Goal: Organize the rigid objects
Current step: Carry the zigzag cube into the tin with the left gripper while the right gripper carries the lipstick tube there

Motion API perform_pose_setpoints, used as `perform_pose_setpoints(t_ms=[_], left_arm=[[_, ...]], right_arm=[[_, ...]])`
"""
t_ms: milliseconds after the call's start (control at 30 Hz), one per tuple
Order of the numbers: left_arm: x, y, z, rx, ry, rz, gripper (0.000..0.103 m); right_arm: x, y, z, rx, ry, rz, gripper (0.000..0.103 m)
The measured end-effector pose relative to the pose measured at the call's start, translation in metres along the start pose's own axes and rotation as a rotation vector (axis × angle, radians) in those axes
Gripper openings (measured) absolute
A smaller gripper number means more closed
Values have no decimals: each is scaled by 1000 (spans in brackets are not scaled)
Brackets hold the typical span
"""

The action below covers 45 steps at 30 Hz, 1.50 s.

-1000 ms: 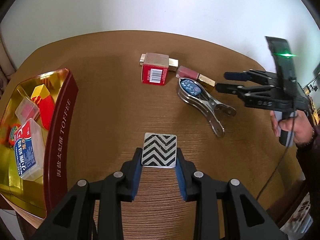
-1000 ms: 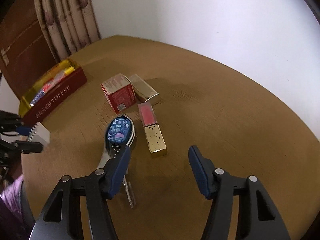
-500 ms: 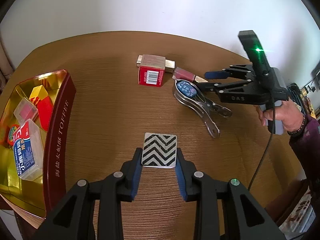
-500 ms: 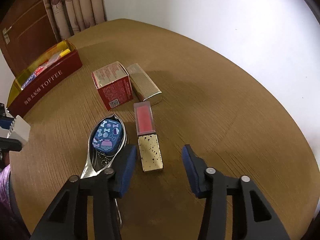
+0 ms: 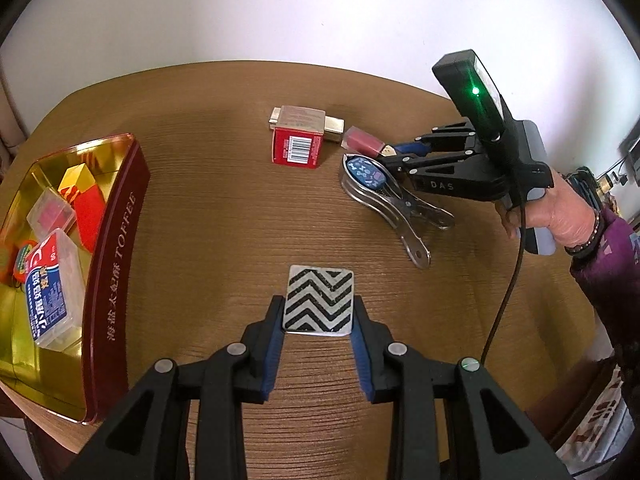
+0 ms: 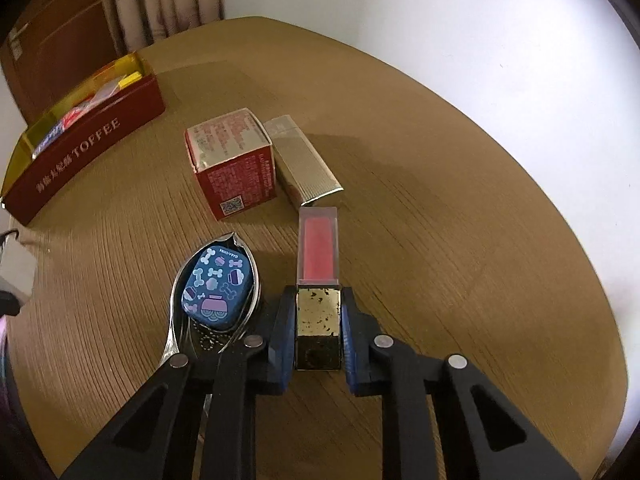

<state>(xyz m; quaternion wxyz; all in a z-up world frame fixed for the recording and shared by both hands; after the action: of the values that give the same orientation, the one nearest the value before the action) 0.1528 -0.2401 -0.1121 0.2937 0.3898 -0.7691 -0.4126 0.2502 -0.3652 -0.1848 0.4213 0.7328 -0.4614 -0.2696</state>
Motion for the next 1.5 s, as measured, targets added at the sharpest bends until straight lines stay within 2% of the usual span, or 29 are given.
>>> perform_pose_setpoints(t_ms=[167,300,533,633,667,733,933,1133,1433,1500], left_arm=[[-9,16,2,19,20,-8,31],[-38,42,-3,56,62,-35,31],[-139,81,19,57,203,-190,31],[-173,88,32,47,221,-259,31],[-186,87,38,32,223,-302,31],[-199,85,44,17,232,-332,31],[-222,76,58,10,266,-345,31],[-226,66,61,7,236,-382,32],[-234,68,70,38,289,-362,32],[-232,79,72,74,315,-361,32]], right_arm=[[21,8,5,29,-122,2,17],[43,23,12,66,-229,2,17],[49,65,18,149,-347,-51,17],[32,84,5,197,-358,-98,17],[23,90,-2,212,-356,-115,17],[3,98,-15,232,-347,-156,17],[-59,117,-39,265,-289,-246,18],[-118,119,-60,262,-257,-341,18],[-192,89,-100,218,-256,-428,18],[-203,76,-110,196,-271,-442,18]])
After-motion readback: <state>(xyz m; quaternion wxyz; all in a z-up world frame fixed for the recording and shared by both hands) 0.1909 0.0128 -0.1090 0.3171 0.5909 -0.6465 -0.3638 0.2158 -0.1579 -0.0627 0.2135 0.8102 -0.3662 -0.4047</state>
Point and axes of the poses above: each gripper's, at about its wrist camera, not at the fingertips, and y roughly against the way its jaws point, x to its right, z to its underside, the point moved 9 cm from there along -y, roughly the way its jaws point, and after that the axes turned 7 degrees about -y, right-handed, at the moved point
